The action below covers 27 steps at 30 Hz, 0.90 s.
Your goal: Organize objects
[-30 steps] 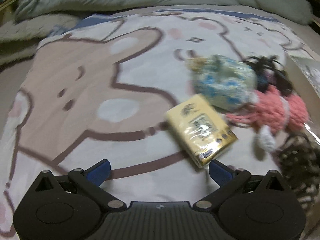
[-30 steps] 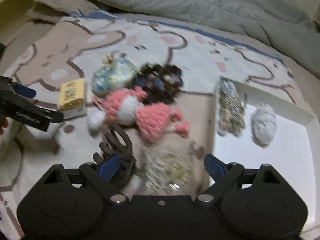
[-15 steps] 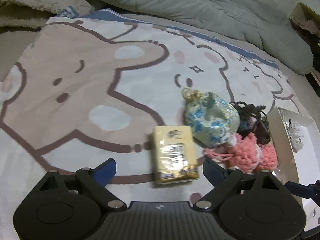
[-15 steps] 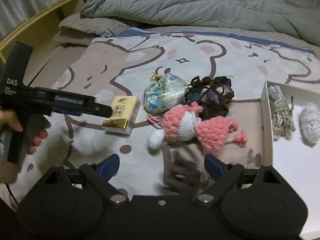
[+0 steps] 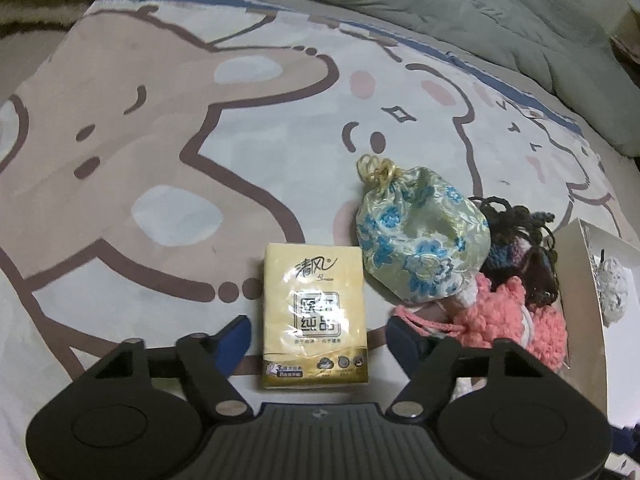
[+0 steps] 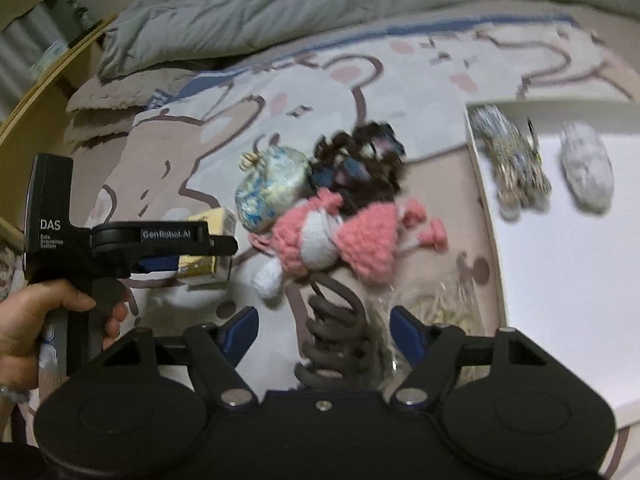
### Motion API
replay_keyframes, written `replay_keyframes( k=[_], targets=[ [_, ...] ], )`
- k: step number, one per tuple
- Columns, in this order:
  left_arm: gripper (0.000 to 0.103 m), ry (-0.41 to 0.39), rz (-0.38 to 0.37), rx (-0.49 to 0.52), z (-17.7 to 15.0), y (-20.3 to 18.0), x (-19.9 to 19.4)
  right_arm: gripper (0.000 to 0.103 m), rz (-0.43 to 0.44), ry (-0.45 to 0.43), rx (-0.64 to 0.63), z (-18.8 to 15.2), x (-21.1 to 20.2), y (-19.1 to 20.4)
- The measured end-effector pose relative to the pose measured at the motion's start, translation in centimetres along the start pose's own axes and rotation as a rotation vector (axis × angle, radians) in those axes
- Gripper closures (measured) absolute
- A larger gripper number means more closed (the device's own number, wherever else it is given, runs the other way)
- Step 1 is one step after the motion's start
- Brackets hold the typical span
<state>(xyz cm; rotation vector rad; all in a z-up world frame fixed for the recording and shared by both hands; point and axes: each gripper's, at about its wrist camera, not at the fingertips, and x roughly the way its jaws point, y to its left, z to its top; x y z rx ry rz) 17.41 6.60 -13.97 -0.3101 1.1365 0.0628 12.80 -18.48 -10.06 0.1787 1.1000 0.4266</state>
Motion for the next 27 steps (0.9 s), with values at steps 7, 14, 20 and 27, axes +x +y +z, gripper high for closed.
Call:
replay_keyframes(
  k=[7, 14, 20, 27],
  targets=[
    [0.051, 0.013, -0.012, -0.019, 0.1, 1.2, -0.3, 0.024, 0.026, 0.034, 0.008, -0.3, 0.6, 0.0],
    [0.051, 0.033, -0.007, 0.003, -0.4, 2.6, -1.3, 0.024, 0.129, 0.052, -0.037, -0.4, 1.2, 2.6],
    [0.051, 0.035, 0.007, 0.018, -1.1, 4.2, -2.2, 0.025, 0.199, 0.042, -0.084, -0.4, 1.5, 5.2],
    [0.051, 0.042, -0.001, 0.030, -1.5, 5.1, -2.7, 0.029, 0.190, -0.017, -0.042, -0.3, 0.8, 4.9]
  ],
)
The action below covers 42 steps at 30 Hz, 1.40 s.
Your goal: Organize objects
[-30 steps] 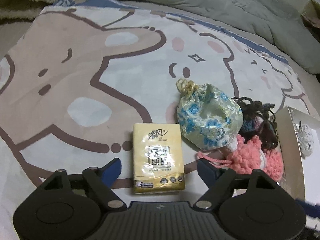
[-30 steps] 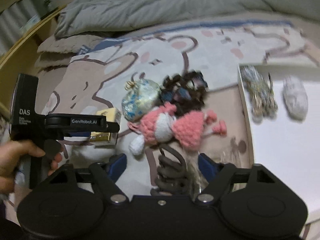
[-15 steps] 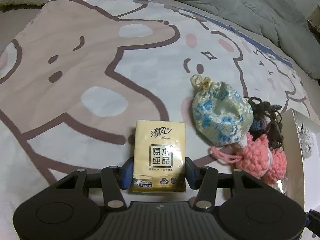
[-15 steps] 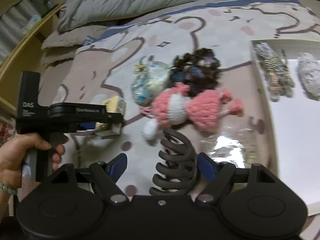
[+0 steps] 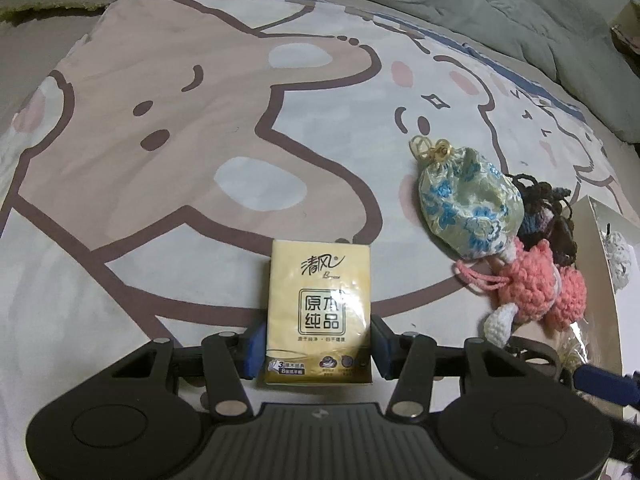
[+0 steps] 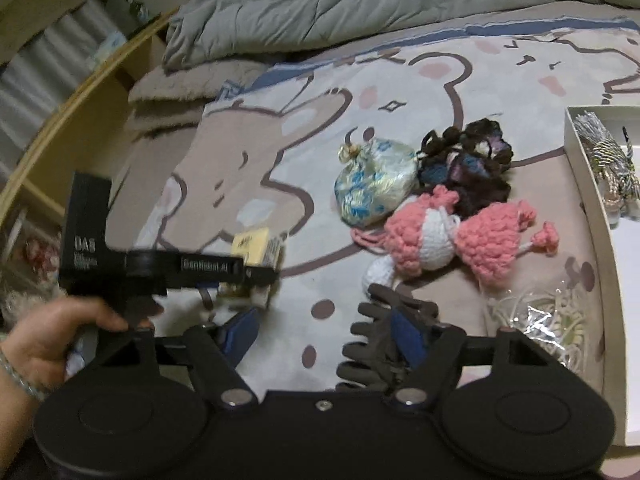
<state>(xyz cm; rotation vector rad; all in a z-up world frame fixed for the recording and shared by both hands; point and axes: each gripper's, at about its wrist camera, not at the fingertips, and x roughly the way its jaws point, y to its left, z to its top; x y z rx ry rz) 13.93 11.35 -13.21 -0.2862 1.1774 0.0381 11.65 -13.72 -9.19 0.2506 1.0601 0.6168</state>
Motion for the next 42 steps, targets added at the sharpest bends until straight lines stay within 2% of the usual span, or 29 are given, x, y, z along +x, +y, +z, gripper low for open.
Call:
replay_keyframes(
  k=[4, 7, 11, 15, 19, 25, 29, 33, 36, 39, 42],
  targets=[
    [0.051, 0.002, -0.009, 0.010, 0.0, -0.3, 0.0, 0.028, 0.017, 0.000, 0.023, 0.2, 0.3, -0.1],
    [0.051, 0.001, -0.016, 0.014, 0.0, -0.6, 0.0, 0.028, 0.056, 0.051, 0.039, -0.1, 1.6, 0.1],
    [0.051, -0.006, -0.022, 0.012, -0.1, -0.5, -0.3, 0.029, 0.102, 0.053, -0.001, -0.1, 1.7, 1.5],
    [0.051, -0.009, -0.029, 0.015, -0.1, -0.5, -0.5, 0.029, -0.010, -0.043, -0.029, 0.0, 0.1, 1.9],
    [0.051, -0.007, -0.040, 0.027, -0.1, -0.9, -0.5, 0.029, -0.193, -0.095, 0.021, -0.3, -0.7, 1.1],
    [0.051, -0.002, -0.038, 0.043, -0.3, -1.2, -0.5, 0.030, -0.243, -0.027, 0.114, -0.9, 0.5, -0.4],
    [0.051, 0.005, -0.034, 0.057, -0.4, -1.4, -0.5, 0.030, -0.327, 0.011, 0.145, -1.5, 1.7, -0.9],
    [0.051, 0.004, -0.036, 0.061, -0.5, -1.5, -0.7, 0.037, -0.307, 0.034, 0.175, -2.0, 2.3, -1.6],
    [0.051, 0.001, -0.038, 0.063, -0.6, -1.6, -1.0, 0.052, -0.277, 0.041, 0.161, -2.0, 2.5, -1.4],
    [0.051, -0.009, -0.039, 0.059, -0.8, -1.6, -1.6, 0.057, -0.273, 0.040, 0.127, -1.7, 2.4, -0.9],
    [0.051, -0.033, -0.041, 0.058, -1.0, -1.6, -2.5, 0.057, -0.262, 0.030, 0.088, -1.4, 1.8, -0.6]
  ],
)
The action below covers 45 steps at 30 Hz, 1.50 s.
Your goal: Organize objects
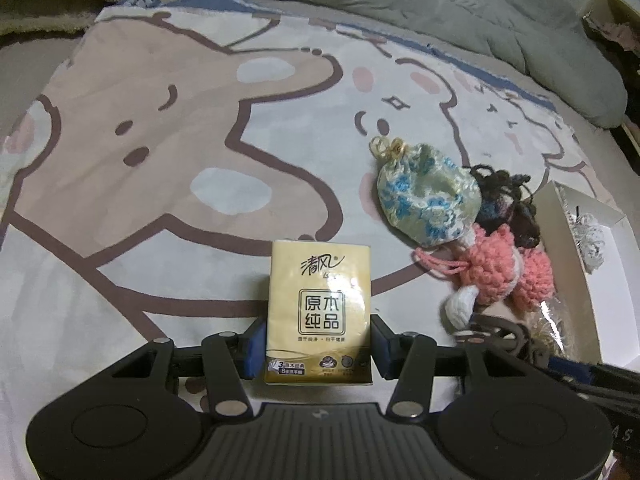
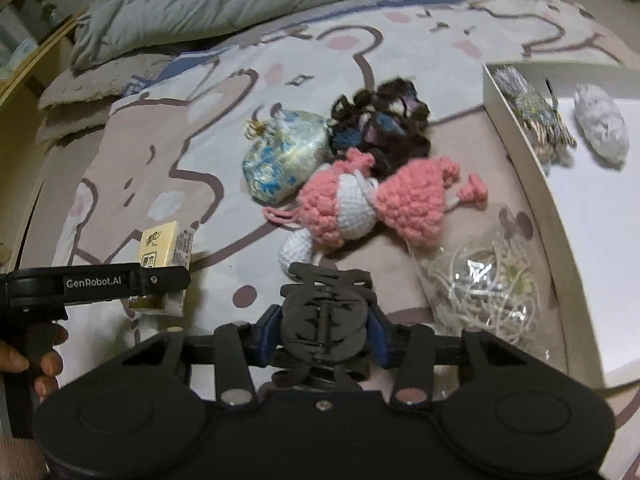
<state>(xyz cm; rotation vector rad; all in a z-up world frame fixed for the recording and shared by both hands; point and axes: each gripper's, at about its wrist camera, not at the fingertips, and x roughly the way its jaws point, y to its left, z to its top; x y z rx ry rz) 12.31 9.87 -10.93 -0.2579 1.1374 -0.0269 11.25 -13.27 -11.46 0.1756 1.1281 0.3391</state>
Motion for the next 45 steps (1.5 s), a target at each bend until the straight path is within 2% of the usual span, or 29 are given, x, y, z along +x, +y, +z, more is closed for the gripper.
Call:
replay_keyframes(
  k=[11, 20, 27, 32, 38, 45],
  targets=[
    [0.051, -0.098, -0.022, 0.021, -0.9, -1.9, -4.2, 0.057, -0.007, -0.165, -0.164, 1.6, -4.6, 0.7],
    [0.051, -0.167, -0.005, 0.043, -1.7, -3.4, -7.1, 0.057, 0.004, -0.225, -0.192, 1.9, -6.9, 0.0],
    [0.051, -0.234, -0.028, 0.064, -1.8, -5.2, -9.2, 0.057, 0.014, -0.266, -0.211, 2.1, -8.7, -0.6],
    [0.051, -0.238, -0.030, 0.083, -1.5, -7.1, -9.3, 0.057, 0.020, -0.283, -0.231, 2.5, -10.0, -1.2],
    [0.051, -0.247, -0.057, 0.093, -0.2, -9.9, -9.4, 0.057, 0.012, -0.305, -0.245, 3.6, -11.8, -3.1],
    [0.051, -0.259, -0.122, 0.135, 2.1, -15.2, -9.2, 0.057, -0.031, -0.337, -0.230, 5.5, -14.1, -7.5]
  ],
)
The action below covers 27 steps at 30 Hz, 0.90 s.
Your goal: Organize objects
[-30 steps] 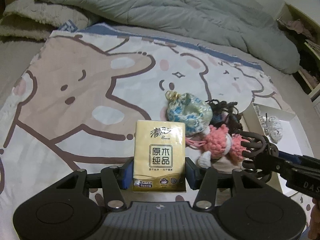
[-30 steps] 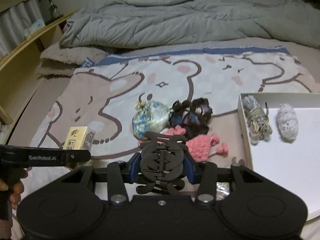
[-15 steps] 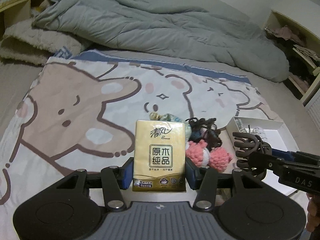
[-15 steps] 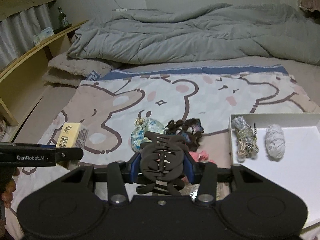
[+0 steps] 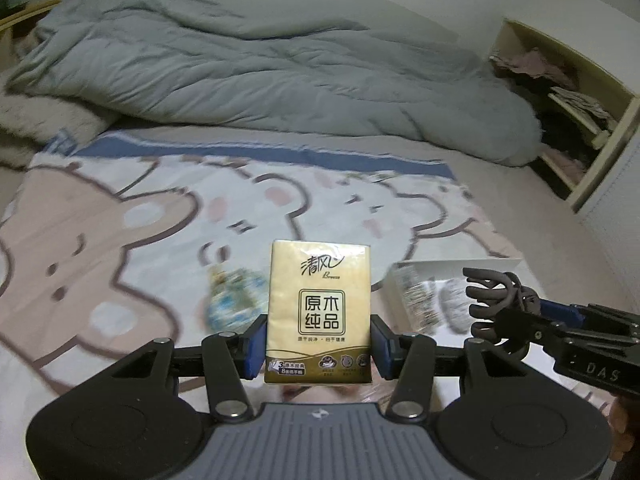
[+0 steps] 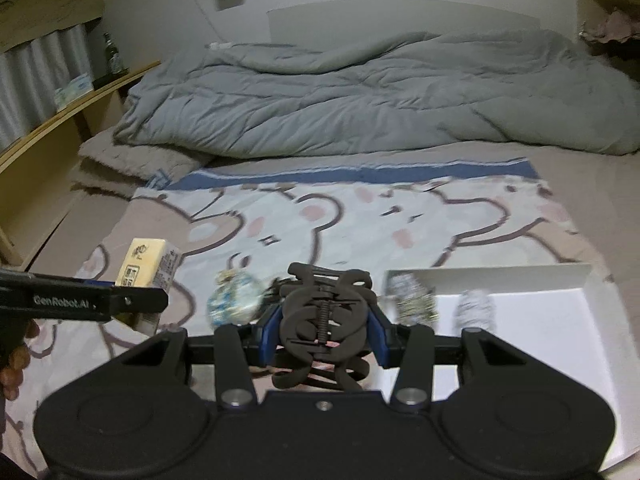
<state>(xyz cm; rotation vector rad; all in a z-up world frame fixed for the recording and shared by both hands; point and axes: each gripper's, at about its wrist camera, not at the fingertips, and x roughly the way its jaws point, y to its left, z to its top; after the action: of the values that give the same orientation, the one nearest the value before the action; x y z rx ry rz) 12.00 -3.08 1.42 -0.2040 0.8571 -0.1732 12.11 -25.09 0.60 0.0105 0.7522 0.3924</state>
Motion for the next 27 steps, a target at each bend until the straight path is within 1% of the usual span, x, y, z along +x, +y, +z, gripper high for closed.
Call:
replay_keyframes(
  k=[10, 17, 21, 27],
  targets=[
    [0.051, 0.007, -0.088, 0.072, 2.8, -8.1, 3.5, 0.057, -0.080, -0.032, 0.023, 1.6, -2.1, -7.4],
    [0.051, 0.030, -0.145, 0.104, 3.5, -13.0, 6.7, 0.057, -0.127, -0.021, 0.023, 1.8, -2.1, -12.1],
    [0.051, 0.041, -0.194, 0.096, 3.4, -15.2, 9.2, 0.057, -0.157, -0.009, 0.018, 1.6, -1.8, -14.5],
    [0.051, 0.084, -0.248, 0.057, 2.7, -17.6, 13.5, 0.057, -0.200, 0.019, 0.013, 1.3, -0.5, -18.2]
  ],
)
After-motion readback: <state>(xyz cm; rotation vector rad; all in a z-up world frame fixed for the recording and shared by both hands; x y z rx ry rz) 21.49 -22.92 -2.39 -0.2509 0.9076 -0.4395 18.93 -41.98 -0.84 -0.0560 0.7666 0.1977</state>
